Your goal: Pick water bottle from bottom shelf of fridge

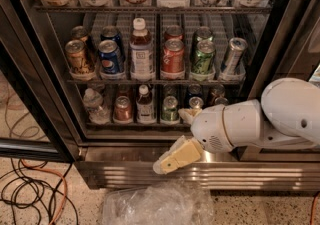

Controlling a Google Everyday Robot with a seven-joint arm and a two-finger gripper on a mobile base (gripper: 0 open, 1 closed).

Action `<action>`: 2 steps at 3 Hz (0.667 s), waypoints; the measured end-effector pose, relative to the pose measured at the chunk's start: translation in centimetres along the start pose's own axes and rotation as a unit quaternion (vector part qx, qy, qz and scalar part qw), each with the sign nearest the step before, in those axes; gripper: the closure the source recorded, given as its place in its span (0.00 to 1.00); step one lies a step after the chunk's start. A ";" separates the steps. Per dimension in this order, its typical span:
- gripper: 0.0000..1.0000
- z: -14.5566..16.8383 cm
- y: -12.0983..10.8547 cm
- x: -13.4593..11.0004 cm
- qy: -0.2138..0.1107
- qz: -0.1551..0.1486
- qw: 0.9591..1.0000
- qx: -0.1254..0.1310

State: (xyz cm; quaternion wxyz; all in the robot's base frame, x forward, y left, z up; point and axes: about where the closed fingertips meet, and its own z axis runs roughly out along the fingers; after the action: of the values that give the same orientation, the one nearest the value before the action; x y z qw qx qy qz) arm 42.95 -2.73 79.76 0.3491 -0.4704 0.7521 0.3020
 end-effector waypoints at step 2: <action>0.00 7.9 -0.3 -0.6 -0.081 0.003 0.997 -0.010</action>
Offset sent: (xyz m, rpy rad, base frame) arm 0.0458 0.1085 -0.0634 0.2794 -0.1036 -0.0251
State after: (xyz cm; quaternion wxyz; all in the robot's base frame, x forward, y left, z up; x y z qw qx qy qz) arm 45.31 3.66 75.63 0.4035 -0.4455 0.7196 0.3476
